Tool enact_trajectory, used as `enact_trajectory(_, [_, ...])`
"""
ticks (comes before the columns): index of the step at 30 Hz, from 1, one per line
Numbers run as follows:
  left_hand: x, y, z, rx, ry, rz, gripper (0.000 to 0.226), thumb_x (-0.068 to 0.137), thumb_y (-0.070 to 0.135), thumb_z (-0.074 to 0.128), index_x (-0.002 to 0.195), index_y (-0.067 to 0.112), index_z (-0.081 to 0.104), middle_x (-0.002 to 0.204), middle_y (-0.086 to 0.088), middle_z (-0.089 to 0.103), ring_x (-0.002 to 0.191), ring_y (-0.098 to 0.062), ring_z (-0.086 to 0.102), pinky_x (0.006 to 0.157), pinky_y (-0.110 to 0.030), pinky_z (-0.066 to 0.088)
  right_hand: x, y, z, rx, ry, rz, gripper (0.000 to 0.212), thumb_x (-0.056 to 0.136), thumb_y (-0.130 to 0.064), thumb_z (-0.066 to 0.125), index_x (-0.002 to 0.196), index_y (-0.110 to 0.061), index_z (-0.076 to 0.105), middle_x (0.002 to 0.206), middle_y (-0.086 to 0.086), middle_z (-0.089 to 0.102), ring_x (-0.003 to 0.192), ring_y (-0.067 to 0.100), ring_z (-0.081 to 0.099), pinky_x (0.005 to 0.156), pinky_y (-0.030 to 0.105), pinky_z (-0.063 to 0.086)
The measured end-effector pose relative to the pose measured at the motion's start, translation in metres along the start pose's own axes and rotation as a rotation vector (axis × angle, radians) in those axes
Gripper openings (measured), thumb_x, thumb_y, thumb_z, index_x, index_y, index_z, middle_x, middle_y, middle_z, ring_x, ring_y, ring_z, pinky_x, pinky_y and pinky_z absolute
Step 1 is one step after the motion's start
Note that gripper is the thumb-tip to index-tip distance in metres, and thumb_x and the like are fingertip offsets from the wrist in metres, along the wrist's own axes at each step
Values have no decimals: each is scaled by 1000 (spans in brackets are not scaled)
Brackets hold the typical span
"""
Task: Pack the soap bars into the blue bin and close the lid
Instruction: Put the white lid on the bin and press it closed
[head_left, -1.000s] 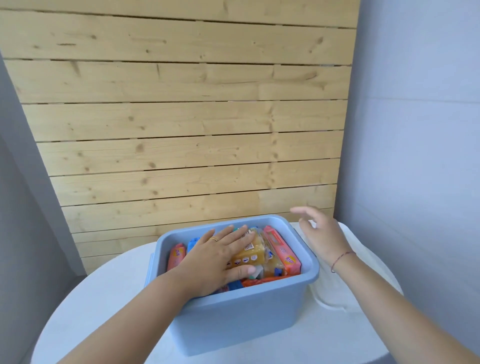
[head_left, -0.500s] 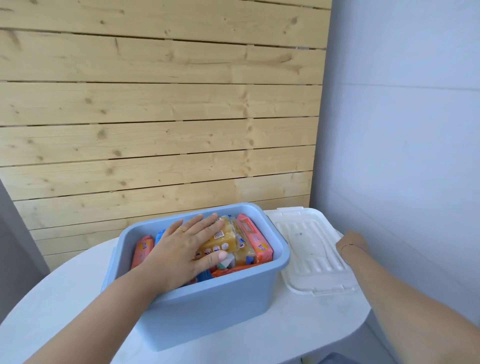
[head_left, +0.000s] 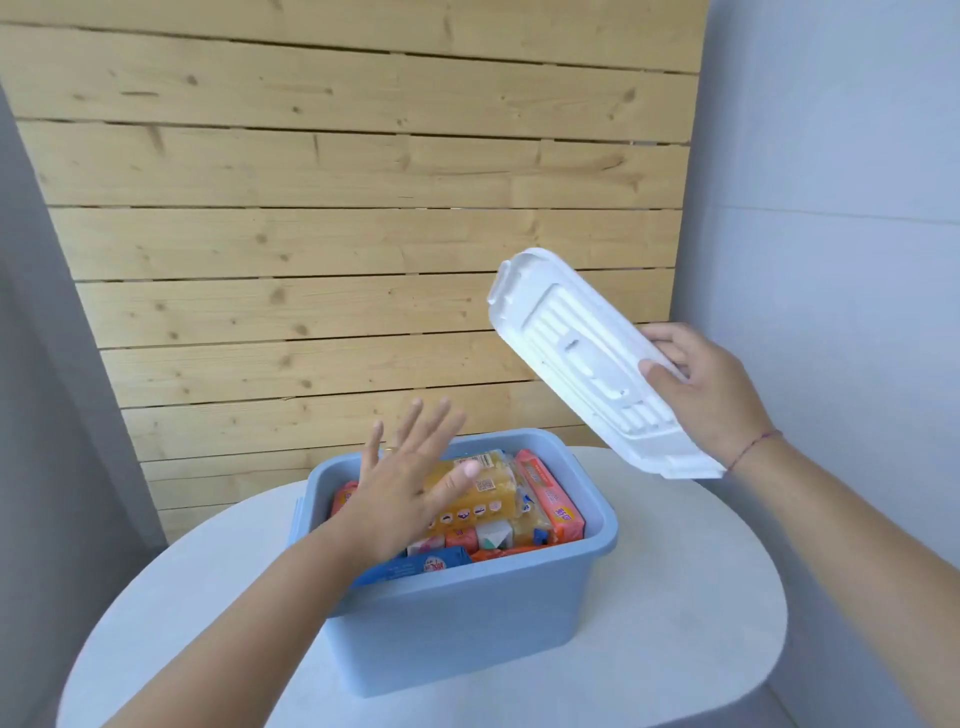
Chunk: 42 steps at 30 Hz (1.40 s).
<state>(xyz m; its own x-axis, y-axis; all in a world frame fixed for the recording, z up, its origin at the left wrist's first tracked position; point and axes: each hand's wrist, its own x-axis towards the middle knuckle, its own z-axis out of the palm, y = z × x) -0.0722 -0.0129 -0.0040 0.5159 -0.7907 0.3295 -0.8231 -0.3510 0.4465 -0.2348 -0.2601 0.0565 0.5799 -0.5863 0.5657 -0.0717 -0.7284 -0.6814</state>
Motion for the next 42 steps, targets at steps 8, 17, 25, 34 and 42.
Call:
enact_trajectory(8, [-36,-23,-63,-798,444,-724,66,87,66,31,146,36,26,154,14,26,142,-16,25,111,-38,19,-114,-49,71,-344,-298,-633,39,70,-2,71,107,-14,74,110,-4,73,100,15,70,91,22,42])
enact_trajectory(17, [-39,-55,-27,-610,133,-810,55,88,41,54,136,23,37,112,2,56,97,-25,57,77,-35,45,-123,-42,71,-170,-588,-370,34,91,-37,52,119,-24,65,128,-13,62,120,-7,48,105,7,29])
enact_trajectory(25, [-30,-69,-25,-1017,14,-1082,61,82,60,54,119,12,60,114,-12,67,100,-32,65,88,-43,51,-30,8,82,-15,-598,745,63,88,-57,44,136,-16,46,134,7,56,119,28,56,103,36,43])
enact_trajectory(34, [-32,-88,-12,-977,32,-1123,75,61,73,65,111,18,66,106,-7,72,96,-28,69,92,-43,51,-30,27,90,392,-624,1086,66,74,-65,59,123,-21,61,117,3,70,104,24,67,92,35,52])
enact_trajectory(42, [-33,-95,-20,-721,194,-1094,67,50,63,79,91,11,67,81,-7,71,68,-26,67,53,-31,51,-36,33,92,409,-525,979,67,65,-62,70,117,-20,66,112,5,72,100,25,69,97,39,51])
